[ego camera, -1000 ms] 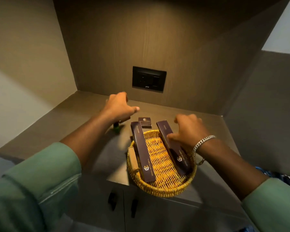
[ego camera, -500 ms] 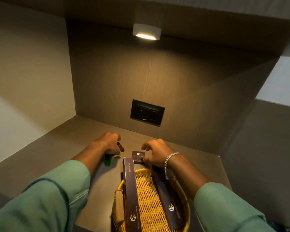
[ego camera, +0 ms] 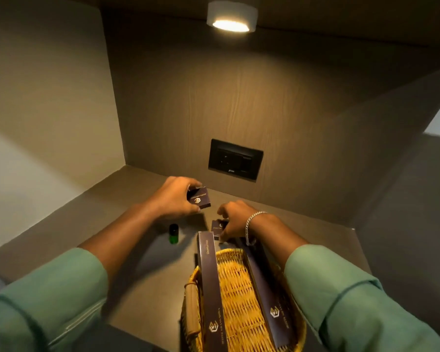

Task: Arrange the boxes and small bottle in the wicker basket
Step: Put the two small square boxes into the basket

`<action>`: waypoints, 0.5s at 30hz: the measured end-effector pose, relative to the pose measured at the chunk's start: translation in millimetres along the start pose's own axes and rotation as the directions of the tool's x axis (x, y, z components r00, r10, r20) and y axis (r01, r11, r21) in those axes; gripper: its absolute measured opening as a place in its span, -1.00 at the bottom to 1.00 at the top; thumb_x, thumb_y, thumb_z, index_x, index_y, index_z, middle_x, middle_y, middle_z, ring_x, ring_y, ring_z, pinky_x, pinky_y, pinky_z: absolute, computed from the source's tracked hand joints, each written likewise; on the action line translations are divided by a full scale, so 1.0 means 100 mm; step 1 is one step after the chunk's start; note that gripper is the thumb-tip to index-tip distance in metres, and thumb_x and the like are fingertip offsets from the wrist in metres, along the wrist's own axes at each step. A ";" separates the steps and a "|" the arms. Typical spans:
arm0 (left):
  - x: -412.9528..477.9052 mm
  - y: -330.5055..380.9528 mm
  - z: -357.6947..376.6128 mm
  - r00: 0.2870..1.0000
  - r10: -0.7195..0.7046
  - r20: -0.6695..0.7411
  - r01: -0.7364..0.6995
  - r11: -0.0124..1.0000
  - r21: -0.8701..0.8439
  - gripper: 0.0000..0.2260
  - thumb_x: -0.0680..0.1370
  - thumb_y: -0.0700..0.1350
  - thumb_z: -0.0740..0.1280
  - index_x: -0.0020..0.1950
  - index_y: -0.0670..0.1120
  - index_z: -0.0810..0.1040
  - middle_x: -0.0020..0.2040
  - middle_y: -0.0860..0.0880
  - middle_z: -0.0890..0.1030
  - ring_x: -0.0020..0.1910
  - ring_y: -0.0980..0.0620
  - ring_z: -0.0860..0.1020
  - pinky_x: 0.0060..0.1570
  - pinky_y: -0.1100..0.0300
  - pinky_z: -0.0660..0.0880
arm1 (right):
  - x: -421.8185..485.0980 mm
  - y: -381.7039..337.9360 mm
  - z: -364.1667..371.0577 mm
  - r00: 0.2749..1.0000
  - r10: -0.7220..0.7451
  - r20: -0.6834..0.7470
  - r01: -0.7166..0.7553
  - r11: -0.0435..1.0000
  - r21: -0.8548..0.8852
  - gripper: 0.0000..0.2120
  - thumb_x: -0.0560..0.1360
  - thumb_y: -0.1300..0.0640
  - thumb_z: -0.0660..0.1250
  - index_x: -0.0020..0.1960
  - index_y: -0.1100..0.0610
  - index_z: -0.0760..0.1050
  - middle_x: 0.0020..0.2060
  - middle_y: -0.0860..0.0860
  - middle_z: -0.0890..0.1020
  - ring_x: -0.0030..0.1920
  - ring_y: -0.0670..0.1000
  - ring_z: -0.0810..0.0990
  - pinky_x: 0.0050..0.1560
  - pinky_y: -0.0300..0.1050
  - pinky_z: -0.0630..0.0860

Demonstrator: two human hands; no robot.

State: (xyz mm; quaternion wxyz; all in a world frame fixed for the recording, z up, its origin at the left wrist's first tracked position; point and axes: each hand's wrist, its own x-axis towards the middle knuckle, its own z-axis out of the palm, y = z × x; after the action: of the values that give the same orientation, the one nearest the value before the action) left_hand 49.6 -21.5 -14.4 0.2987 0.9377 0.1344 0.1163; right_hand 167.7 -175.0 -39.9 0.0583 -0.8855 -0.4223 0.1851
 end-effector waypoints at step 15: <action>-0.44 0.37 -0.05 0.972 0.232 0.046 -0.232 0.973 0.001 -0.38 0.33 -0.02 0.54 0.35 0.01 0.43 0.13 0.09 0.50 -0.02 0.21 0.46 -0.18 0.43 0.32 | -0.75 0.14 -0.42 0.982 -0.047 -0.181 0.035 0.997 -0.069 -0.52 0.28 0.10 0.55 0.16 0.16 0.56 0.03 0.09 0.63 0.00 0.08 0.59 -0.06 -0.10 0.59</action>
State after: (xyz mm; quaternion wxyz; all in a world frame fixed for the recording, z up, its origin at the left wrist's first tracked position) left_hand 13.8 -62.4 5.5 0.2830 0.9503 0.0175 0.1285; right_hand 150.3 -239.8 16.2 0.0715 -0.8912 -0.4391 0.0880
